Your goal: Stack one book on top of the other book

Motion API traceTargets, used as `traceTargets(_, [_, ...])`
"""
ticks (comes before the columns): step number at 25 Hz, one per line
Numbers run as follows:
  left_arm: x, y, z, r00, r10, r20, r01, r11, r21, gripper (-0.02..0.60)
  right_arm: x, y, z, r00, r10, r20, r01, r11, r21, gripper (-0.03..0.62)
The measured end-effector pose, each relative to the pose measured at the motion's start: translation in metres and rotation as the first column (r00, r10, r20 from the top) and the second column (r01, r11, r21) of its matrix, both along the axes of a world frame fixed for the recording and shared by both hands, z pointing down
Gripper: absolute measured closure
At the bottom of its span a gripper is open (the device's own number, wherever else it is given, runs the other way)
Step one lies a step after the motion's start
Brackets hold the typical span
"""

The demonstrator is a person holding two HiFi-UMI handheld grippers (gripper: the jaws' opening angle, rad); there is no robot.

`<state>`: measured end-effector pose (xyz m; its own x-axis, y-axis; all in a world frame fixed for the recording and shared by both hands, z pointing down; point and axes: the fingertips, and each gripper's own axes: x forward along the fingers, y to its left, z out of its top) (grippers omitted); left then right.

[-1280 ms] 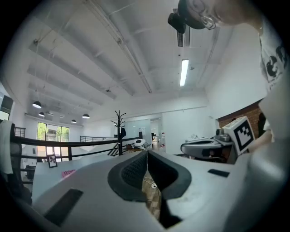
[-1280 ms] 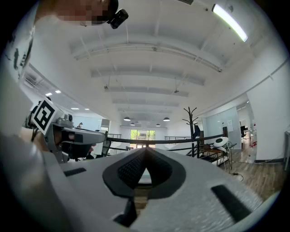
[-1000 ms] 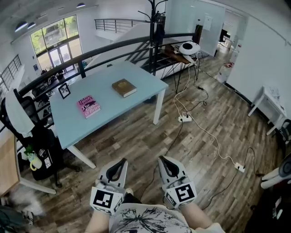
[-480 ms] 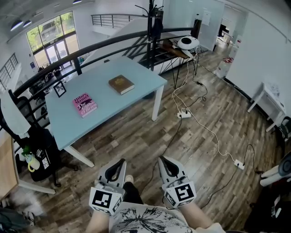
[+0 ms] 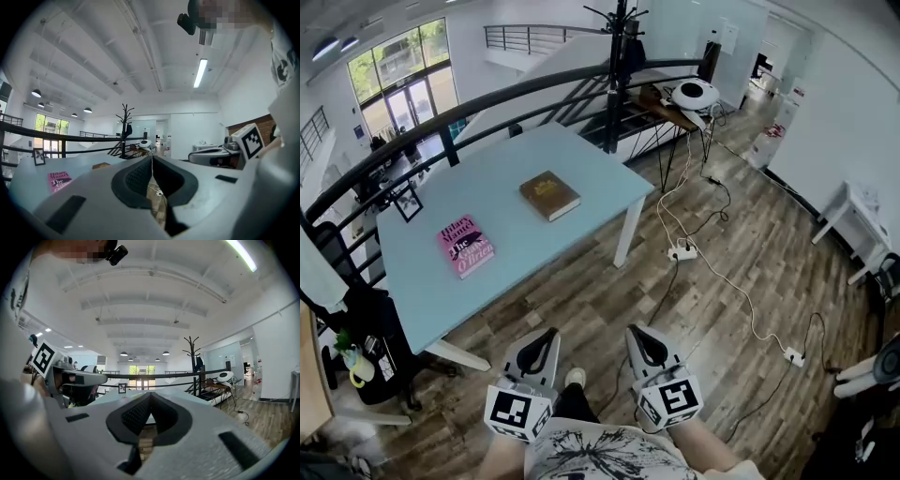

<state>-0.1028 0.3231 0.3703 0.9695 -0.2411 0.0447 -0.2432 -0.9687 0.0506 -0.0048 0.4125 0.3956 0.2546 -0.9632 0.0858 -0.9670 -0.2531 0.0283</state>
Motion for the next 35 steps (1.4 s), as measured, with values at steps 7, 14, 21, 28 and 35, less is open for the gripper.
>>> traceTargets(7, [0.071, -0.134, -0.020, 0.999, 0.002, -0.035, -0.001, 1.000, 0.010, 0.568, 0.075, -0.129, -0.016, 1.000, 0.010, -0.028, -0.010, 1.000, -0.002, 0.602])
traceTargets(14, [0.109, -0.220, -0.005, 0.999, -0.032, -0.005, 0.032, 0.999, -0.019, 0.568, 0.125, -0.218, -0.011, 1.000, 0.007, 0.011, -0.007, 1.000, -0.022, 0.603])
traceTargets(21, [0.130, -0.284, 0.019, 0.990, -0.139, 0.025, 0.140, 0.988, -0.058, 0.568, 0.160, -0.290, 0.020, 0.996, -0.076, 0.050, 0.079, 0.994, -0.070, 0.603])
traceTargets(28, [0.172, -0.351, 0.035, 0.950, -0.310, 0.033, 0.312, 0.949, -0.055, 0.568, 0.220, -0.379, 0.036, 0.969, -0.241, 0.063, 0.245, 0.965, -0.090, 0.603])
traceTargets(35, [0.231, -0.416, 0.024, 0.872, -0.489, 0.022, 0.489, 0.871, -0.052, 0.568, 0.293, -0.468, 0.044, 0.910, -0.409, 0.074, 0.415, 0.900, -0.133, 0.602])
